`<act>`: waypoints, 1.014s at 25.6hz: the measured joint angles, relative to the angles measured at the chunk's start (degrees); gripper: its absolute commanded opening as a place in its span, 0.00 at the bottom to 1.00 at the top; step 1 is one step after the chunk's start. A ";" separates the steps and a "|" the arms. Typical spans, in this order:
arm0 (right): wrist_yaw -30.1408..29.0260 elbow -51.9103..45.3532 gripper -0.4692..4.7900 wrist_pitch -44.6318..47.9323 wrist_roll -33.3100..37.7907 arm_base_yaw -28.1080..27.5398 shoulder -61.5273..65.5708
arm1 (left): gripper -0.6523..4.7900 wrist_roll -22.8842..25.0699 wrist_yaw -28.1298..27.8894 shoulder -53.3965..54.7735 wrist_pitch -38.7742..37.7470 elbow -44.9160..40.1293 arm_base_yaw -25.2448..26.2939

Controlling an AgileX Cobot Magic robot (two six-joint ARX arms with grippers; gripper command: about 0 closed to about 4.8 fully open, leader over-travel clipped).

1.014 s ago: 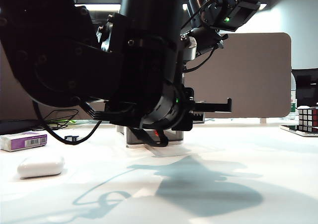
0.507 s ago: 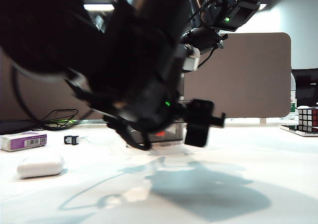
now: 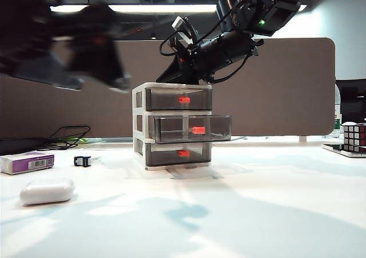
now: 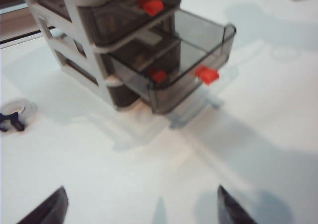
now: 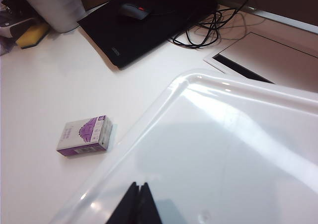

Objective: Open the second layer of the drawer on the table, pick up the earphone case on the table and put it in, and finally close the drawer.

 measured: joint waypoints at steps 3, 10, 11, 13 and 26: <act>-1.86 0.04 0.08 -0.57 0.02 -0.02 0.00 | 0.91 4.83 12.07 -7.96 -11.45 -0.04 8.52; -2.71 0.07 0.08 -1.36 0.00 0.00 -0.07 | 0.92 16.20 36.11 -8.24 -19.06 -0.09 32.48; -2.73 0.07 0.08 -1.44 0.00 -0.02 -0.07 | 0.92 17.46 38.97 -7.52 -18.99 -0.07 34.58; -2.75 0.09 0.08 -1.68 0.00 0.00 -0.09 | 0.92 19.82 44.89 -5.38 -18.99 -0.09 37.27; -5.31 0.22 0.08 -2.99 -0.15 0.02 -0.15 | 0.92 34.32 48.22 10.38 -15.17 -0.04 37.64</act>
